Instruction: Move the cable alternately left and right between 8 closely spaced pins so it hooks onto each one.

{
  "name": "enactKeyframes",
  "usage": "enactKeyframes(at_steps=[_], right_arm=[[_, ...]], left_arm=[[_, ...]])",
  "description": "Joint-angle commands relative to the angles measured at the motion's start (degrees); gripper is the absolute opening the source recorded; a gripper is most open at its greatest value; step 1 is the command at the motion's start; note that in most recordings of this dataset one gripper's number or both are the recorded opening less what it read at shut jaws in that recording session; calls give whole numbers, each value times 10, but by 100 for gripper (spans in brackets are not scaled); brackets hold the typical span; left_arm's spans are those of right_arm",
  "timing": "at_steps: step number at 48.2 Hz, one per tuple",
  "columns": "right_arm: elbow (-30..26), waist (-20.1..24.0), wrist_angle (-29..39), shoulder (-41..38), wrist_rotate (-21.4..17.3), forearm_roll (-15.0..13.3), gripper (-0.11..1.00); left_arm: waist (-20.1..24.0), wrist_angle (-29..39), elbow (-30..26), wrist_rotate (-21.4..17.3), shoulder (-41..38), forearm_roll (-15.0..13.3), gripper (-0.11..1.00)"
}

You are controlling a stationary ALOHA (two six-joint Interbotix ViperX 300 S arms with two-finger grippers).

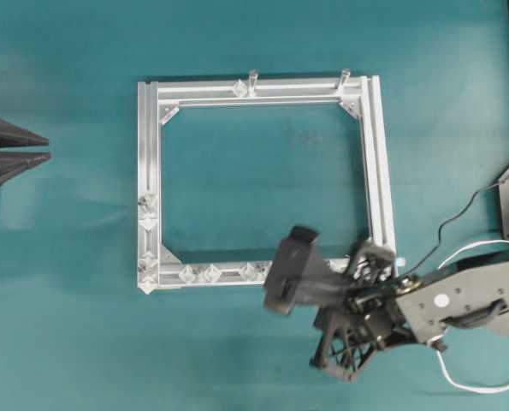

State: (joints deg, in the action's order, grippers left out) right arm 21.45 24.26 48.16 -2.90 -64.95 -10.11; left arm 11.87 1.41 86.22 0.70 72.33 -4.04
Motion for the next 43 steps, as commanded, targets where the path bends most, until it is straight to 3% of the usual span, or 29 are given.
enactKeyframes(at_steps=[1,9,14,31,43], right_arm=[[1,3,25,28,-50,-25,14],[10,3,74,46,-161,-67,14],[18,2,91,53,-207,-78,14],[47,-4,103,67,-321,-94,14],[62,-18,95,67,-367,-94,14]], left_arm=[[-1,-3,-5,5,-4,1,32],[0,-3,-4,5,-4,2,32],[0,-3,-4,5,-4,1,32],[0,-3,-4,5,-4,1,32],[0,-4,-4,5,-4,1,32]])
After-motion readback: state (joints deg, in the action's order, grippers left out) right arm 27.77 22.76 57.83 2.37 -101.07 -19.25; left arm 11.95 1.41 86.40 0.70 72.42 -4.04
